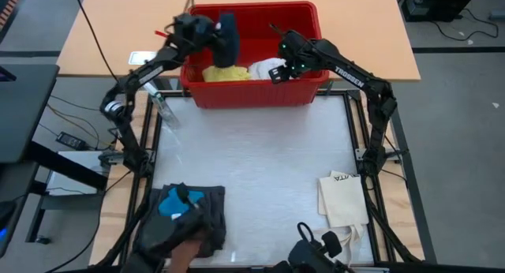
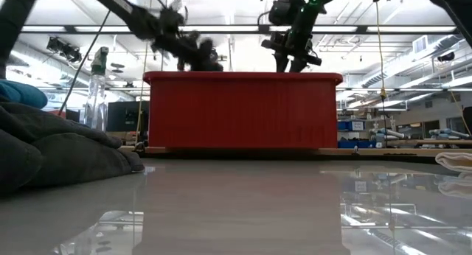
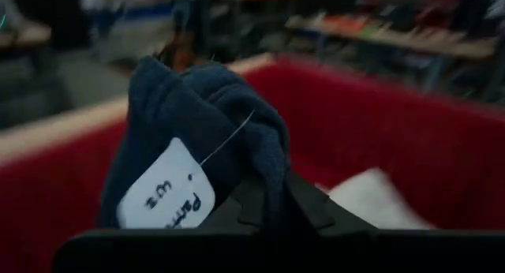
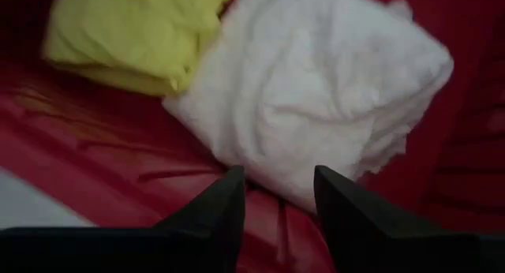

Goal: Fold laundry
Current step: Fold the black shorts

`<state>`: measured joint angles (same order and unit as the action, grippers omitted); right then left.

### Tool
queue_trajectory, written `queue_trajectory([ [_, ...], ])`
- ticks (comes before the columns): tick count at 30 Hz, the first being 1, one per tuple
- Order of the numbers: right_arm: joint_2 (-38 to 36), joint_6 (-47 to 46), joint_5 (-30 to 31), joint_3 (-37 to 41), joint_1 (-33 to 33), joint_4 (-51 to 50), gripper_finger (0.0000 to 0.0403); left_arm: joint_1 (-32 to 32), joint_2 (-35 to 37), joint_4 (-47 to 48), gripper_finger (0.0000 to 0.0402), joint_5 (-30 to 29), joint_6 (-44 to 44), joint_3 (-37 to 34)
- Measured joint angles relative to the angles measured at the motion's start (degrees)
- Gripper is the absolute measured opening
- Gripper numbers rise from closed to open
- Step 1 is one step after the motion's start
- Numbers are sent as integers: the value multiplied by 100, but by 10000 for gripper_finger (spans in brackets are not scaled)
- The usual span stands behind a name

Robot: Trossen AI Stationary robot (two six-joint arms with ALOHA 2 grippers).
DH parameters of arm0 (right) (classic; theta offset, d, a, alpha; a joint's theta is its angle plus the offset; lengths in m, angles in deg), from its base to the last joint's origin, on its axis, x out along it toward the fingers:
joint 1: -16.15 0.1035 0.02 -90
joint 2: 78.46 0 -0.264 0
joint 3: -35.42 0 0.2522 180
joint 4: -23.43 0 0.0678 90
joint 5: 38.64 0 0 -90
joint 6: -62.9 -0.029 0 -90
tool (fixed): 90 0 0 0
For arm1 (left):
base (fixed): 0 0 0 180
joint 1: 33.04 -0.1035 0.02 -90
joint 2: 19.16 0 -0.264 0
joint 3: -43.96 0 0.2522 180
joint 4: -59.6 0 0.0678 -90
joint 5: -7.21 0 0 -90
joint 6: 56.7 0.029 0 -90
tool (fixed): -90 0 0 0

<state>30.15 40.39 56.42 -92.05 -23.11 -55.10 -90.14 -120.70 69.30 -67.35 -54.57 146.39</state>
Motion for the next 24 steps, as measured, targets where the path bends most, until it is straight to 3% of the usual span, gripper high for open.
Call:
queue_trajectory([
  [9, -1115, 300, -80, -2, -51, 992, 158, 446, 1032, 81, 18, 1378, -692, 0],
  [17, -2170, 304, -609, -2, -45, 540, 158, 1465, 1257, 163, 17, 3506, -1137, 0],
  [21, -2661, 278, -659, 159, 180, -54, 158, 2278, 1214, 922, 17, 3392, -1051, 2],
  [24, -3111, 77, -664, 747, 521, -368, 159, 2988, 1083, 1713, 17, 2500, -825, 2],
])
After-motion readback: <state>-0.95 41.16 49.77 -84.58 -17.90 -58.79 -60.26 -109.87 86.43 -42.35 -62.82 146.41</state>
